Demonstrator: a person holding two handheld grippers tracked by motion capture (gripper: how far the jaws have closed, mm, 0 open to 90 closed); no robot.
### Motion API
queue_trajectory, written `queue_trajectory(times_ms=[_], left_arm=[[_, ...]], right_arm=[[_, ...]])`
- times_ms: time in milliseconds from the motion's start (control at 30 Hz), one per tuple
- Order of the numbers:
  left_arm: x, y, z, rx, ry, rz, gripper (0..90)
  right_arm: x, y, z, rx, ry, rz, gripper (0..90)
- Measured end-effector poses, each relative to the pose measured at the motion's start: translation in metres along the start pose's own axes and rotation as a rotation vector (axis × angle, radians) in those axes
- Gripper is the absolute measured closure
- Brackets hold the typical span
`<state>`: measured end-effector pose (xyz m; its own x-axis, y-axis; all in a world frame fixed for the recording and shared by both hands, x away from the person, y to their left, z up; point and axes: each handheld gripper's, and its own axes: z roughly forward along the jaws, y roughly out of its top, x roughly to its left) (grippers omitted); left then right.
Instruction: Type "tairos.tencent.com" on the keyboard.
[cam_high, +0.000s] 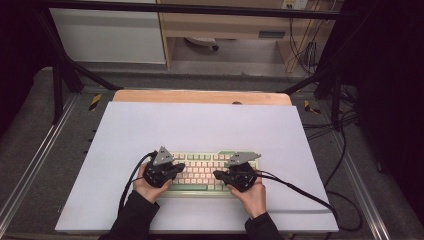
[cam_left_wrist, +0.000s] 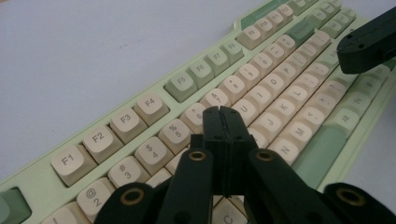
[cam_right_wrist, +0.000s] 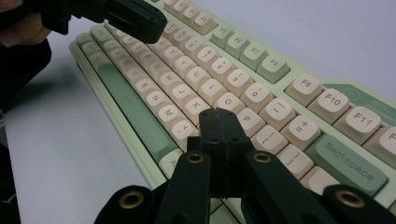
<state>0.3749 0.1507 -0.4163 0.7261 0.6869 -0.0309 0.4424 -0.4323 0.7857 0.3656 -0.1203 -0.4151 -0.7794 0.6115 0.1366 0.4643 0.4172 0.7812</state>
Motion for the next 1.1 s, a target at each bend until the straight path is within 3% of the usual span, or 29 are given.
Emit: queue_trajectory(times_ms=[600, 1100], left_arm=[[0.001, -0.004, 0.014, 0.032, 0.007, 0.001, 90.0], [0.001, -0.005, 0.014, 0.029, 0.001, 0.003, 90.0]], right_arm=[[0.0, 0.001, -0.001, 0.0, 0.001, 0.005, 90.0], [0.0, 0.001, -0.002, -0.003, 0.001, 0.002, 90.0]])
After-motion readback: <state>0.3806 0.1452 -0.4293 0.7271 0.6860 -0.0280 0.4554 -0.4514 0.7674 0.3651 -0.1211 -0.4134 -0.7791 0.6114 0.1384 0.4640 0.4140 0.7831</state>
